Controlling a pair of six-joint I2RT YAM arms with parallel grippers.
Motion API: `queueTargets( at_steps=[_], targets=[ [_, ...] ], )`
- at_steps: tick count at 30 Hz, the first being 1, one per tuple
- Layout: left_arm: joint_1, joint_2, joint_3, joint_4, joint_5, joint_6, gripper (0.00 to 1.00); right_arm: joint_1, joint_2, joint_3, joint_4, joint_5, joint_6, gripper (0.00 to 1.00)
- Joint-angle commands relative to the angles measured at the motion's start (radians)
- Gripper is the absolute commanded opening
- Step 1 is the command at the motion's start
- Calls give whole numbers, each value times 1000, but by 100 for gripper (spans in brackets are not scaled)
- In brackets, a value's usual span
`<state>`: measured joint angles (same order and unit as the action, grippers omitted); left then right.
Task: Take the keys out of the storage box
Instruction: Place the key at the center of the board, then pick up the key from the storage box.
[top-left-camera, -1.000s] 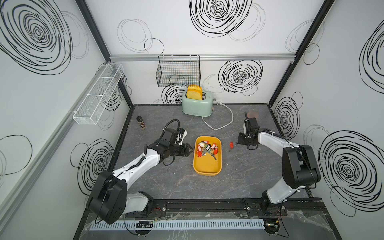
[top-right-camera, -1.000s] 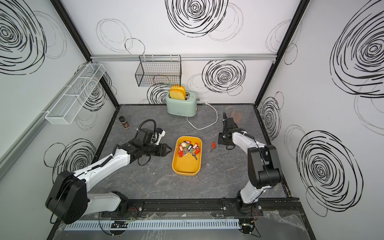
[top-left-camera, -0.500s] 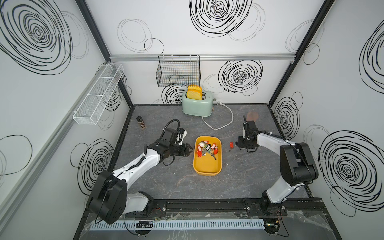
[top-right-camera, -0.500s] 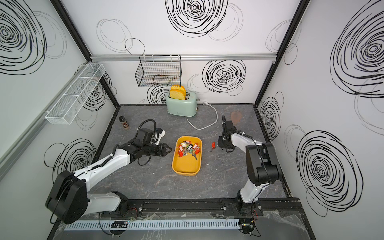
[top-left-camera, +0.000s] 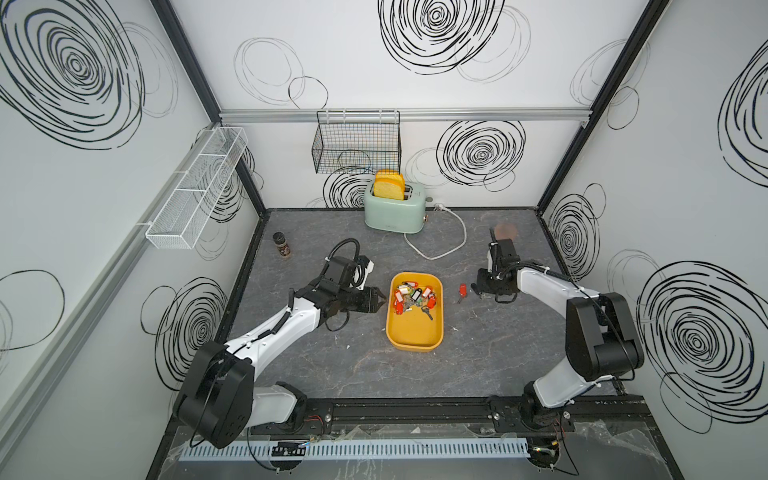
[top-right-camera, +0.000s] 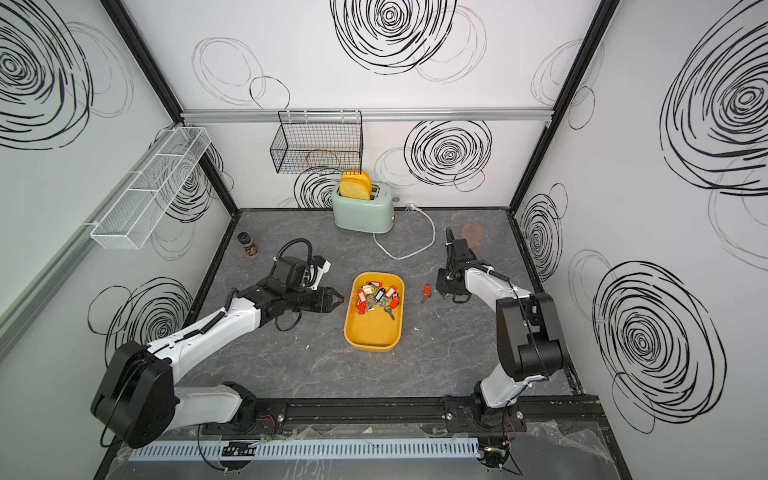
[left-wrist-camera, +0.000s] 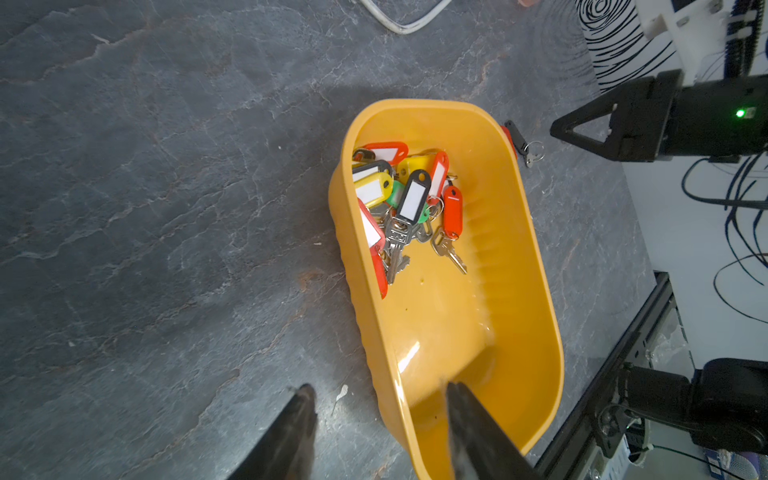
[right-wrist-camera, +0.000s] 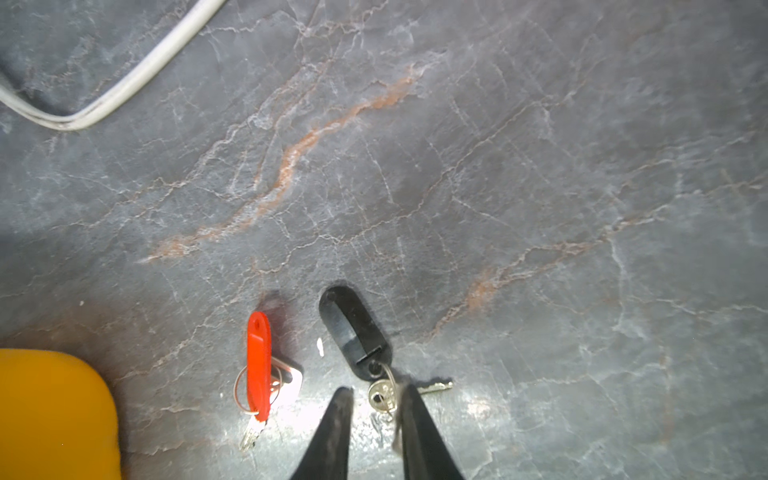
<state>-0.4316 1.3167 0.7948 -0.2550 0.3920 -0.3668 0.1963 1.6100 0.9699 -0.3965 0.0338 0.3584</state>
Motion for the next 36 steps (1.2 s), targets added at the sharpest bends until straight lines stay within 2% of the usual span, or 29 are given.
queueTargets(
  at_steps=[1, 16, 28, 36],
  targets=[
    [-4, -6, -3, 28, -6, -1, 55, 13, -38, 24, -28, -2, -1, 24],
    [-5, -7, 26, -10, -2, -5, 53, 112, -96, 73, -34, -58, -33, 23],
    [2, 63, 182, -186, 47, 12, 55, 294, -96, 122, -8, -208, -145, 22],
    [3, 76, 205, -225, 90, 10, 55, 388, -31, 169, -42, -219, -188, 23]
  ],
)
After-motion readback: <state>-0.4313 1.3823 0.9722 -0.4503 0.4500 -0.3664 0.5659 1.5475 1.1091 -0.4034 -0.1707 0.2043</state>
